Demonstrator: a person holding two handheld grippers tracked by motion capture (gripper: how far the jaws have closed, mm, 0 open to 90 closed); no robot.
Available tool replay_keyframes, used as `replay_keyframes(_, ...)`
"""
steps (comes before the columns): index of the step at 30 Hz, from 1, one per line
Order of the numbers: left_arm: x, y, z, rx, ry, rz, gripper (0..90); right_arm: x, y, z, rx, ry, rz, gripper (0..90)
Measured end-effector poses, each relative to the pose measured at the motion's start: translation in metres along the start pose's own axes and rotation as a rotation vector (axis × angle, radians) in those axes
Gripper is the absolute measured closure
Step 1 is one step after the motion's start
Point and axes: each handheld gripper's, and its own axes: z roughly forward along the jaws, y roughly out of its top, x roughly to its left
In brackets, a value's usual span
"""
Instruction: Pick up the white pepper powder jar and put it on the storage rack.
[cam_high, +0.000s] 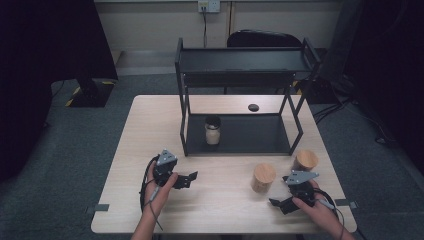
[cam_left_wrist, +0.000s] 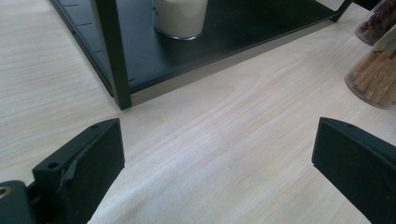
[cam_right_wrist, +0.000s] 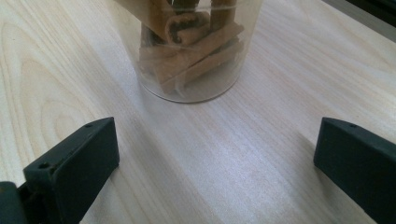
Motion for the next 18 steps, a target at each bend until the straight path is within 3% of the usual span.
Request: replay_keyframes(18,0.013,-0.019,-0.016,0.009,0.051,-0.031,1.9,0.0,0.0,0.0,0.0,0.0,0.0,0.0)
